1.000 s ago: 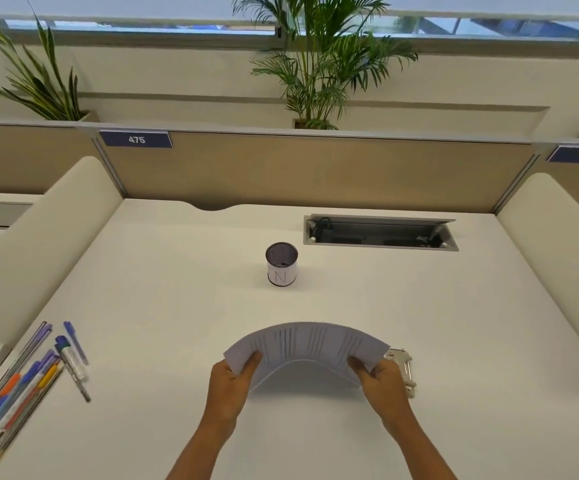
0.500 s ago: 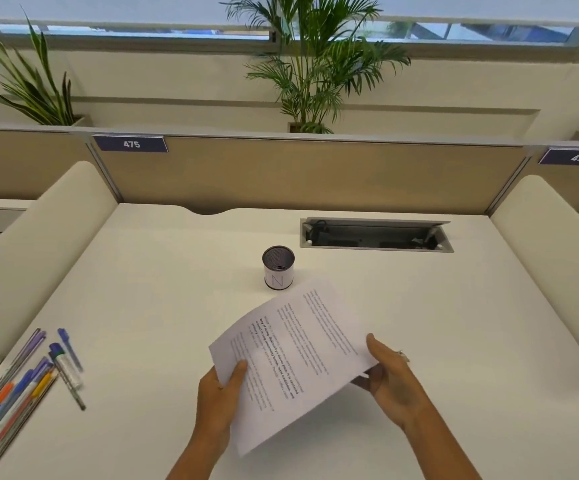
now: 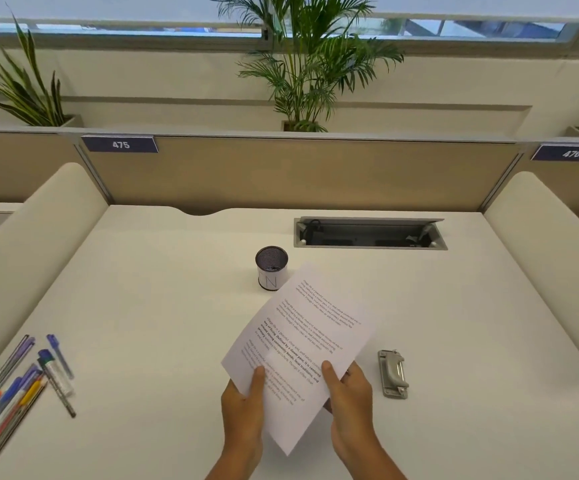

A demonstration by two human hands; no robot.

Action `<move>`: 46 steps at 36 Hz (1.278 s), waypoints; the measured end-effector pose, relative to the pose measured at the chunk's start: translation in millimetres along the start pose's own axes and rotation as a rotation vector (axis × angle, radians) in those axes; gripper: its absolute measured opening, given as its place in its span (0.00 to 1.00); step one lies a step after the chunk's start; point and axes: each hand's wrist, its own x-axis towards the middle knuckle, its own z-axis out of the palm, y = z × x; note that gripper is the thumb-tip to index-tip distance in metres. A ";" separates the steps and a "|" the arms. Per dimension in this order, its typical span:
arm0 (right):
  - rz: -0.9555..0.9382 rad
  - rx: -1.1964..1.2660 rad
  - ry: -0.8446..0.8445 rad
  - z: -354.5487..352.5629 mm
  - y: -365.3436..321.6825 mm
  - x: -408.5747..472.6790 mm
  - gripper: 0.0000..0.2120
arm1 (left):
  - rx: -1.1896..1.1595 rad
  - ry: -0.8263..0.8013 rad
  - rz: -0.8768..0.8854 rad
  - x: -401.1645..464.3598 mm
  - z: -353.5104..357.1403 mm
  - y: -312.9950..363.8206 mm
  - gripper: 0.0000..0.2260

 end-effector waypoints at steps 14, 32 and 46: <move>-0.065 -0.072 0.211 -40.6 -24.0 25.7 0.12 | 0.156 -0.149 -0.014 -22.3 43.4 -21.8 0.15; 0.024 -0.243 0.306 -238.0 -79.0 104.4 0.18 | 0.513 -0.369 0.165 -12.6 122.3 -62.5 0.09; 0.102 -0.456 0.238 -307.6 -96.3 114.8 0.12 | 0.911 -0.459 0.397 20.9 210.8 -103.5 0.24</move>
